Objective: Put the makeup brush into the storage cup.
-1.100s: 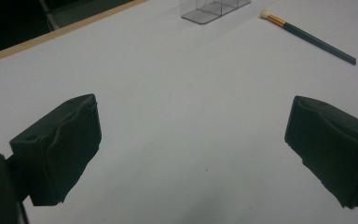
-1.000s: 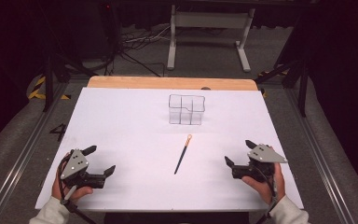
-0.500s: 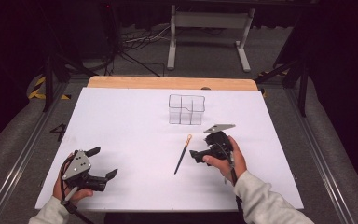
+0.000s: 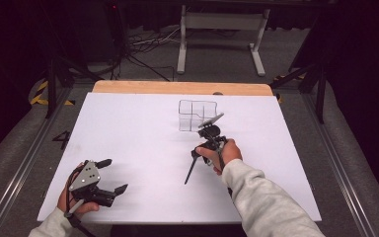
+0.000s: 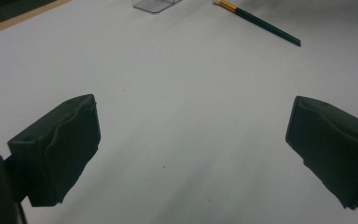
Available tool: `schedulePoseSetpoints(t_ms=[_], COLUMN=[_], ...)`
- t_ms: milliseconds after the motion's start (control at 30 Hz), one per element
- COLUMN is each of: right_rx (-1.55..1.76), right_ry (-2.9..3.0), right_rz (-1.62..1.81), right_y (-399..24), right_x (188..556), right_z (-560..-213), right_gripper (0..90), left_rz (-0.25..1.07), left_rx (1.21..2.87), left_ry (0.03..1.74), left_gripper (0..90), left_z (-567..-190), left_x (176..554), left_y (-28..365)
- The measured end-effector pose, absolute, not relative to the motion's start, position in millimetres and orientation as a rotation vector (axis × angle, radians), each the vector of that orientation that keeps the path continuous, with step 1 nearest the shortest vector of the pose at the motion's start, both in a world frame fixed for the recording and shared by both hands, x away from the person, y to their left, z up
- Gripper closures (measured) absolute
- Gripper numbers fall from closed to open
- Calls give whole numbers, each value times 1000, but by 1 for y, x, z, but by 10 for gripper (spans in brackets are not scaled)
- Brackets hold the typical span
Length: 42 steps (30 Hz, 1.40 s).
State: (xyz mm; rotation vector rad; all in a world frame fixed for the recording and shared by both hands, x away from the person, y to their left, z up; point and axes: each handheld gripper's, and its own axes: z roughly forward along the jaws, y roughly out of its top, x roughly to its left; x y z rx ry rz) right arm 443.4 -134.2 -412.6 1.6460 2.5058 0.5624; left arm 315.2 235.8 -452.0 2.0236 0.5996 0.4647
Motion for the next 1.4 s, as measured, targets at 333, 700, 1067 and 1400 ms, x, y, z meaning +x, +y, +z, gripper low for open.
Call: schedulePoseSetpoints(t_ms=[333,700,1067,1400], right_rx=[1702,1598,1480,1450], right_ry=[2551,2546,2650,2601], right_rz=[428,205,214,412], right_y=[-118,-96,-88,-104], right_x=[466,467,465,455], right_z=[-418,-423,-421,-415], right_gripper=[501,540,847,848], left_rz=[433,420,422,432], left_rx=[2045,2059,2059,2039], left_ry=[557,548,566,580], left_gripper=[42,44,44,40], left_z=[-453,-453,-454,-454], left_x=[316,315,315,314], left_y=[233,230,232,234])
